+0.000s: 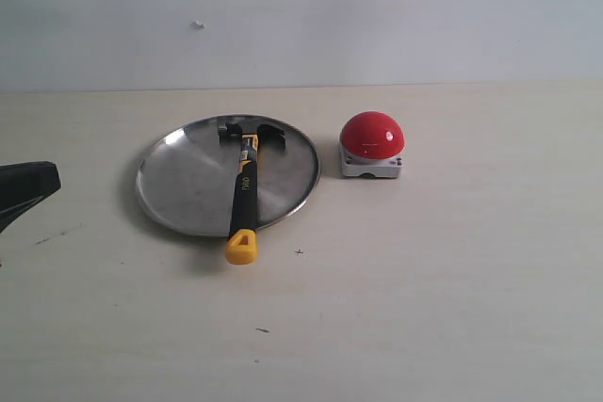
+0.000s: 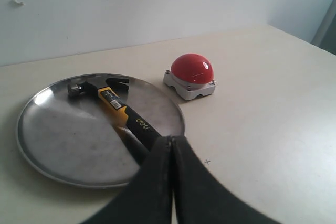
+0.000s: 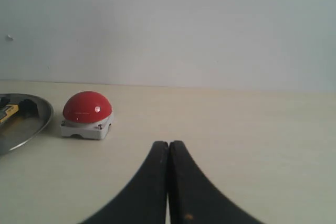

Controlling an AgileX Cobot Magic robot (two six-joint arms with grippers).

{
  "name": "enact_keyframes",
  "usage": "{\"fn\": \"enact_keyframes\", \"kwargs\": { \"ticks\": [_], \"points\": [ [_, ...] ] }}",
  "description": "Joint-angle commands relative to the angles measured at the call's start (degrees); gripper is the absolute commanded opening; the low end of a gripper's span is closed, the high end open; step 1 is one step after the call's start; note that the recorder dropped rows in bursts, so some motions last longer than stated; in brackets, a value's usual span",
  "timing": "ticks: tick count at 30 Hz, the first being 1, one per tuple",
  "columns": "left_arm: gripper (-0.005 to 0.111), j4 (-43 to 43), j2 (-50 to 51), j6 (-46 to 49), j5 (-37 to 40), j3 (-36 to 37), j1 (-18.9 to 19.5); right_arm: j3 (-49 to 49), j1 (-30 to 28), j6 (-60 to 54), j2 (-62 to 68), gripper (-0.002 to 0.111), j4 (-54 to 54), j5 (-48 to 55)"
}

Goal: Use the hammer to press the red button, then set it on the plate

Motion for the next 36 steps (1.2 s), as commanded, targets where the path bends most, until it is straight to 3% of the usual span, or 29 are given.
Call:
{"fn": "enact_keyframes", "kwargs": {
  "ticks": [1, 36],
  "points": [
    [0.0, -0.13, -0.28, 0.08, -0.12, 0.36, 0.21, 2.23, -0.32, 0.79, -0.28, 0.0, 0.26, -0.55],
    [0.0, -0.13, -0.28, 0.08, -0.12, 0.36, 0.21, 2.23, -0.32, 3.14, -0.28, 0.0, 0.5, -0.31]
  ]
}}
